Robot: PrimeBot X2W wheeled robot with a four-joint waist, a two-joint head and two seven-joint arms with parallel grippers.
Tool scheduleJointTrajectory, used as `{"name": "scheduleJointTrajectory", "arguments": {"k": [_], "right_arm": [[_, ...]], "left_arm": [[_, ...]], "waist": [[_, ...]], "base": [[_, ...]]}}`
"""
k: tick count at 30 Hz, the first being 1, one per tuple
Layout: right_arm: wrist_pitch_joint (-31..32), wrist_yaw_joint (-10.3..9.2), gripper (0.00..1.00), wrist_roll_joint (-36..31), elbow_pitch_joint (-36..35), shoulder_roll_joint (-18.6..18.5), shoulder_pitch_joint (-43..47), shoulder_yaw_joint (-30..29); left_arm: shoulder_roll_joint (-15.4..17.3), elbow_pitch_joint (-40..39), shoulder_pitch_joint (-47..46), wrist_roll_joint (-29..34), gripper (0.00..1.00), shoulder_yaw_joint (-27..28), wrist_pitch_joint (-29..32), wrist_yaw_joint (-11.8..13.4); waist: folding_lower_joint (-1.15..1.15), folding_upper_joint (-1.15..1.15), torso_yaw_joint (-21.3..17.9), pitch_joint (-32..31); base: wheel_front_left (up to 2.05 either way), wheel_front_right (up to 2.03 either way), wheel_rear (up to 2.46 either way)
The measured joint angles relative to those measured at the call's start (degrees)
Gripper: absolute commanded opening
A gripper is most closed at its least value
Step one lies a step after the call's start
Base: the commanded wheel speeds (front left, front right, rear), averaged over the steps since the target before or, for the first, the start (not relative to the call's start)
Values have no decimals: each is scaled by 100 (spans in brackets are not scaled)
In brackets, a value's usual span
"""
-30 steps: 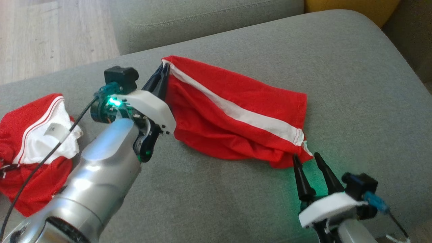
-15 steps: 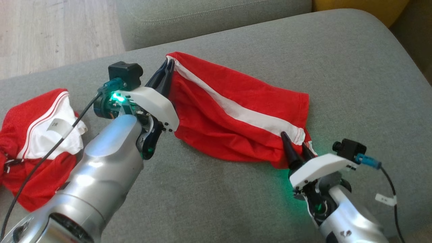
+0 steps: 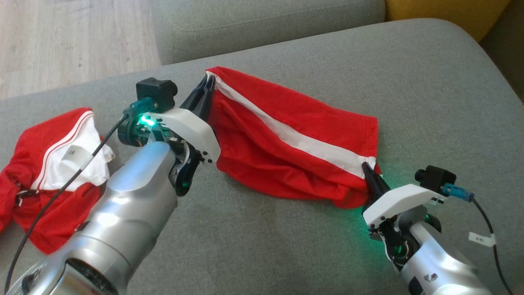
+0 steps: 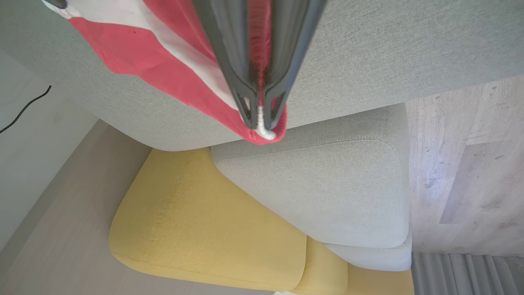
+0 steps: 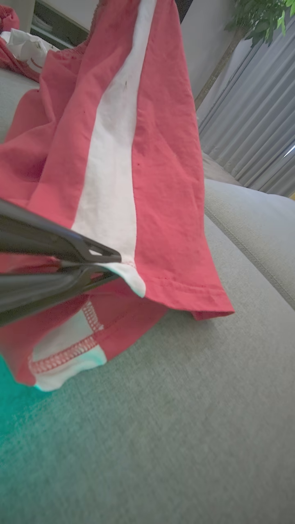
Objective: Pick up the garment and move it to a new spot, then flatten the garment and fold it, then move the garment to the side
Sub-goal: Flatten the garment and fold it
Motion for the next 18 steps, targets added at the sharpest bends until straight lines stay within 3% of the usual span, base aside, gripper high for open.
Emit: {"name": "scheduleJointTrajectory", "arguments": {"k": [8, 12, 18], "right_arm": [[-432, 0, 0, -129, -174, -268, -17, 143], [-525, 0, 0, -235, -635, -672, -214, 13], [-608, 0, 0, -605, -1604, -1474, -652, -641]], "left_arm": [[4, 55, 24, -60, 0, -10, -52, -40], [57, -68, 23, -136, 0, -7, -56, -76], [356, -828, -53, -347, 0, 63, 18, -125]], "waist": [[0, 0, -7, -185], [0, 0, -7, -295], [0, 0, -3, -463]], "base": [[0, 0, 0], [0, 0, 0], [0, 0, 0]]}}
